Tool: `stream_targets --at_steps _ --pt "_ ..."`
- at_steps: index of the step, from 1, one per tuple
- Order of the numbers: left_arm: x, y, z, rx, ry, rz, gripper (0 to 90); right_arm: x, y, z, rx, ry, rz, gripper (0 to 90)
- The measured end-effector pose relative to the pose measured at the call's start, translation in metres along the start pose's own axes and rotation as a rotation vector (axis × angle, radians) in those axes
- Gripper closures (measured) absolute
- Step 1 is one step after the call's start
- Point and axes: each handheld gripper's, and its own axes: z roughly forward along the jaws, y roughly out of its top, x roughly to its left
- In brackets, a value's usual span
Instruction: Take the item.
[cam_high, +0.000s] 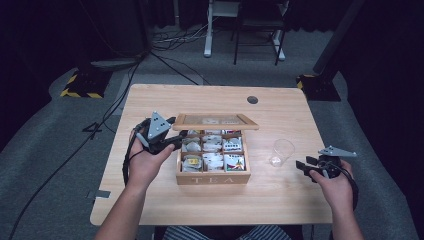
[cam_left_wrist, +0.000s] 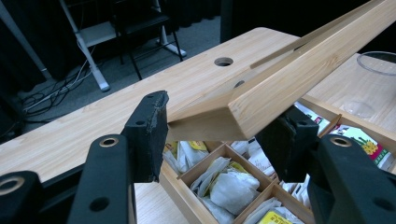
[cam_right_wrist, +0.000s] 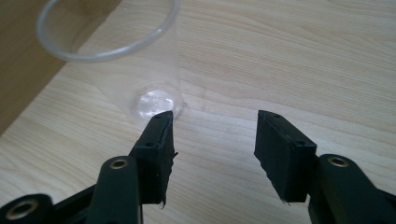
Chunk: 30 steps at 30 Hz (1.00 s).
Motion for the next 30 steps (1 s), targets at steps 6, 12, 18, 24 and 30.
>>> stream_targets --at_steps 6,12,18,24,30 --pt "0.000 0.001 0.001 0.009 0.003 0.005 45.1 0.008 0.009 -0.013 0.016 -0.014 0.026 42.4" --pt "0.000 0.001 0.001 0.013 0.000 0.004 44.9 0.021 0.020 -0.027 -0.007 -0.009 0.049 46.3" --pt "0.000 0.001 0.001 0.017 0.001 0.008 44.8 0.043 0.035 -0.034 -0.055 0.012 0.013 45.7" --pt "-0.001 0.001 0.001 0.021 0.003 0.017 44.6 0.070 0.050 -0.031 -0.088 0.076 -0.033 45.5" --pt "-0.001 0.001 0.001 0.027 0.003 0.021 44.5 0.093 0.064 -0.024 -0.090 0.123 -0.085 45.7"
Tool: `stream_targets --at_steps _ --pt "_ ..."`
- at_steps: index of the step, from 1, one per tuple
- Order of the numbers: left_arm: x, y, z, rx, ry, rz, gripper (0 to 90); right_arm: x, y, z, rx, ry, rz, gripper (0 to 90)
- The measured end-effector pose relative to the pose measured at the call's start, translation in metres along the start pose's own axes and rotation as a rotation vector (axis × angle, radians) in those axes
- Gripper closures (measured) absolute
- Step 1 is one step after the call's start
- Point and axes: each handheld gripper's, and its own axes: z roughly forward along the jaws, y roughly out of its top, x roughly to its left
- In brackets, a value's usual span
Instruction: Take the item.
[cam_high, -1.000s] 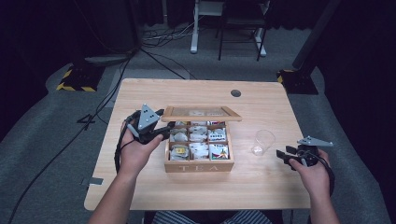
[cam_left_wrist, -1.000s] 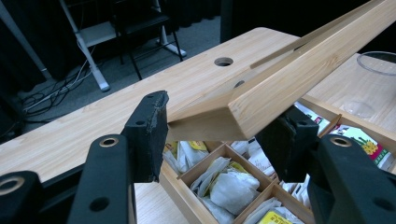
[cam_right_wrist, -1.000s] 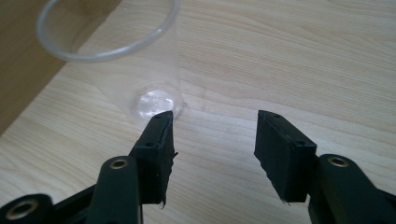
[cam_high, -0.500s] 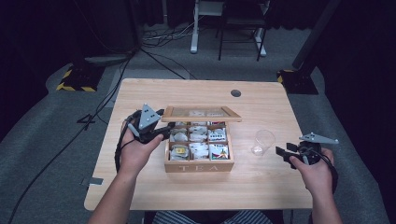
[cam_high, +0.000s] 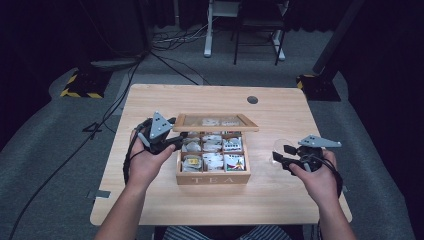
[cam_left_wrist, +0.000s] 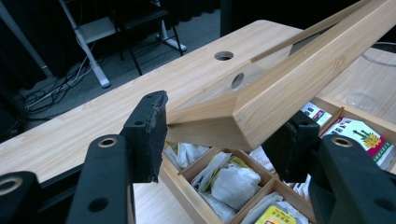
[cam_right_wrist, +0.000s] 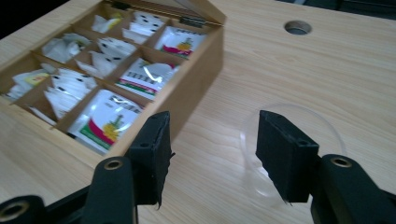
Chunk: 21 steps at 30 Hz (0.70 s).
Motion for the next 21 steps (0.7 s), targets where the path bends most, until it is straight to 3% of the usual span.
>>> stream_targets --at_steps 9,21 --pt "0.000 0.000 0.000 0.005 -0.001 0.003 44.5 0.035 0.020 0.021 0.002 0.089 -0.068 45.5" --pt "0.001 0.001 0.000 0.010 -0.003 0.005 44.5 0.074 0.037 0.045 0.007 0.168 -0.135 46.2"
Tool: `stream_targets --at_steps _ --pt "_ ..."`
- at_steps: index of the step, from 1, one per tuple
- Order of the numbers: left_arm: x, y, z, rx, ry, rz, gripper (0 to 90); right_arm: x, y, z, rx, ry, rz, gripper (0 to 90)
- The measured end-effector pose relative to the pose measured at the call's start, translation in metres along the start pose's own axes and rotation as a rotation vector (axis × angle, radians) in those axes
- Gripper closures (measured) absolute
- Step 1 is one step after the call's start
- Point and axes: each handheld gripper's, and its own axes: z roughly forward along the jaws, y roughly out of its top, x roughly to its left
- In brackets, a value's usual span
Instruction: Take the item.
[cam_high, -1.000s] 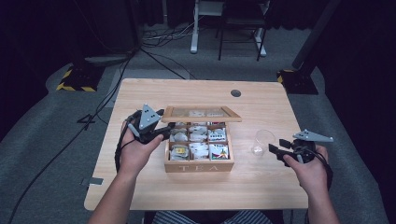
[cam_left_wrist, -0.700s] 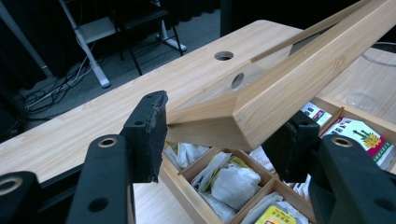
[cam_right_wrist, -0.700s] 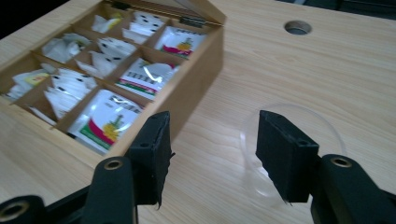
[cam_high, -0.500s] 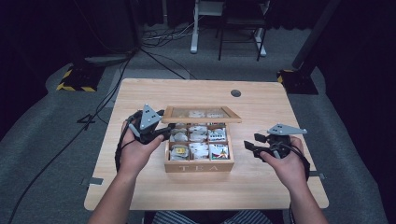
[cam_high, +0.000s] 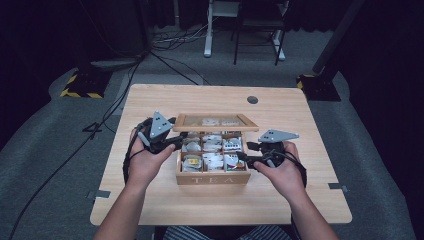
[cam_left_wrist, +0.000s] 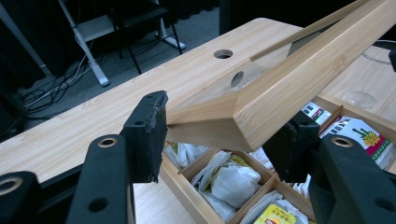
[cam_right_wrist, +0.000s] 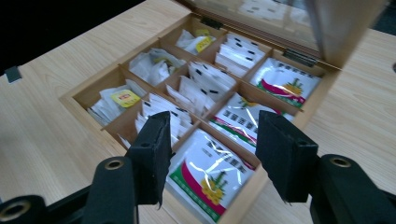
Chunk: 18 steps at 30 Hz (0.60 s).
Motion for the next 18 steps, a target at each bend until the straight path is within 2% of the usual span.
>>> stream_targets --at_steps 13,18 --pt "0.000 0.000 0.000 0.006 -0.001 0.001 44.5 0.028 0.014 0.027 0.004 0.074 -0.036 47.7" --pt "0.000 0.000 0.000 0.006 -0.002 0.000 44.4 0.037 0.015 0.041 0.010 0.108 -0.036 48.7"
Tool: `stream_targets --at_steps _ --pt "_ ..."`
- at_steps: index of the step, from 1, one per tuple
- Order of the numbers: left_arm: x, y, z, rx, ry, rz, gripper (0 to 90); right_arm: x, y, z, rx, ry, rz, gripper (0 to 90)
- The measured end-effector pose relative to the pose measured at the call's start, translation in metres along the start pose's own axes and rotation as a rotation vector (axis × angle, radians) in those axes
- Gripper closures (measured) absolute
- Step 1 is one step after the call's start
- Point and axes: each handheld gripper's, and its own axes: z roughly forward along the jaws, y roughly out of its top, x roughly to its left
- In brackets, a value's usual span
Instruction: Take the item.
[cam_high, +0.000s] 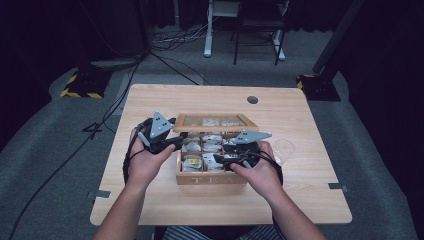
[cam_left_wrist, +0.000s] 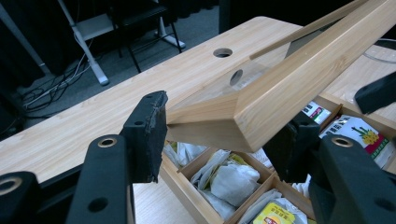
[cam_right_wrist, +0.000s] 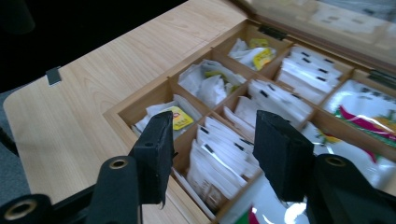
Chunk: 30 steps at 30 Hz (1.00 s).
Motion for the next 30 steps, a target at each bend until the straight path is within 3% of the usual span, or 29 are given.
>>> stream_targets --at_steps 10,22,30 --pt "0.000 0.000 0.000 0.002 -0.003 0.001 44.3 0.015 0.001 0.037 0.027 0.054 -0.007 49.7" --pt "0.000 0.000 0.000 0.004 -0.004 0.001 44.2 0.024 0.000 0.067 0.074 0.087 -0.040 52.4" --pt "0.001 0.000 0.000 0.005 -0.008 0.001 44.0 0.032 0.002 0.086 0.113 0.085 -0.081 54.2"
